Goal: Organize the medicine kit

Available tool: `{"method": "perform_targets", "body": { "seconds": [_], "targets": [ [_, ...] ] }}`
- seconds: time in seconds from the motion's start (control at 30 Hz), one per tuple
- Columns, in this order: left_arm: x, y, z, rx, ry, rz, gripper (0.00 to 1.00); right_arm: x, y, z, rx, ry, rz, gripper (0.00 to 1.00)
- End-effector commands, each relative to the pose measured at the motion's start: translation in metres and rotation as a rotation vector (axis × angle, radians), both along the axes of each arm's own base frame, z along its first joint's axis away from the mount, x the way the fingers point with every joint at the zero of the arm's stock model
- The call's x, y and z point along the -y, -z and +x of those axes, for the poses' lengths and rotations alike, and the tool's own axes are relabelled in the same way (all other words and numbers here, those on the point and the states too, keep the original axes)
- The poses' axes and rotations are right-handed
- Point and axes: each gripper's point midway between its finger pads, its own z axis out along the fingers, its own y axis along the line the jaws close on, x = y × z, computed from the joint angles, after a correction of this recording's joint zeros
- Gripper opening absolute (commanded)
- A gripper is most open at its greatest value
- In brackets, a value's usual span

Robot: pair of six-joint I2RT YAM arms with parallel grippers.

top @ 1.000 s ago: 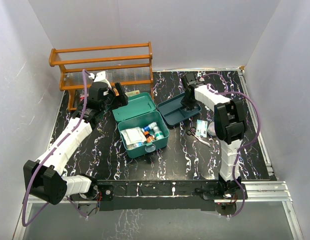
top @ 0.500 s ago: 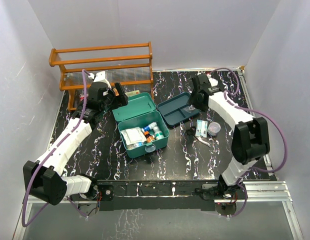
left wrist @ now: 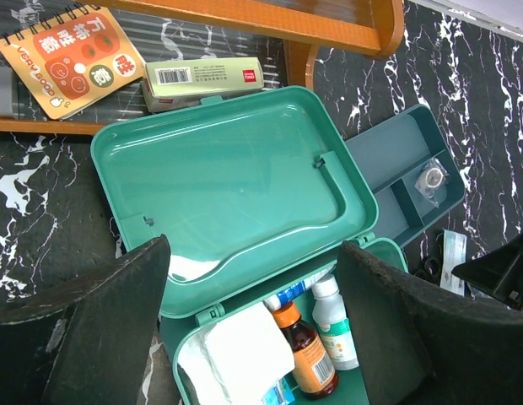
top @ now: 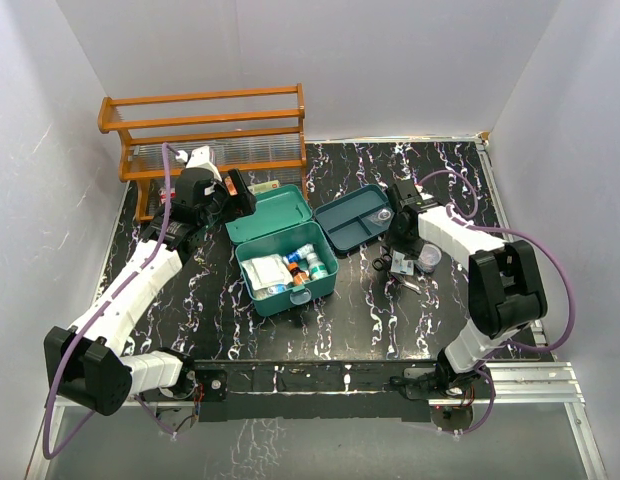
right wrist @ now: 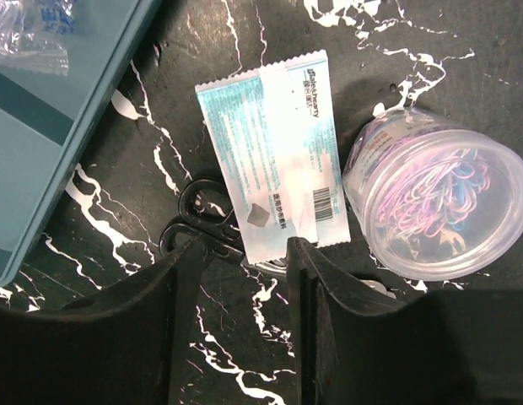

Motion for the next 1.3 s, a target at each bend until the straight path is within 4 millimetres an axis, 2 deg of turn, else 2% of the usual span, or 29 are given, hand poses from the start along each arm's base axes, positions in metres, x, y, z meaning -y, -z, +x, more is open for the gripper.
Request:
{"method": "perform_targets", "body": {
  "seconds": [0.0, 0.17, 0.4, 0.7, 0.8, 0.83, 1.0, 1.27],
  "targets": [
    [0.0, -0.015, -0.003, 0.044, 0.005, -0.028, 0.79, 0.005, -0.005, 0.024, 0.074, 0.017, -0.034, 0.42],
    [0.0, -0.017, 0.0, 0.049, 0.004, -0.027, 0.79, 0.009, -0.002, 0.043, 0.08, 0.012, -0.083, 0.41],
    [0.001, -0.02, 0.004, 0.054, 0.006, -0.024, 0.79, 0.011, 0.015, 0.057, 0.03, -0.009, -0.135, 0.36],
    [0.002, -0.019, 0.008, 0.052, 0.006, -0.016, 0.79, 0.017, 0.028, 0.056, -0.012, 0.016, -0.177, 0.17],
    [0.003, -0.019, 0.009, 0.052, 0.009, -0.014, 0.79, 0.015, 0.03, 0.056, -0.016, 0.017, -0.168, 0.05],
    [0.003, -0.018, 0.009, 0.05, 0.008, -0.012, 0.79, 0.015, 0.028, 0.058, -0.01, 0.018, -0.164, 0.0],
    [0.001, -0.02, 0.009, 0.054, 0.007, -0.008, 0.79, 0.011, 0.006, 0.063, 0.035, 0.068, -0.13, 0.0],
    [0.0, -0.02, 0.006, 0.055, 0.002, -0.008, 0.79, -0.018, -0.039, 0.068, 0.103, 0.174, 0.073, 0.0]
  ]
}}
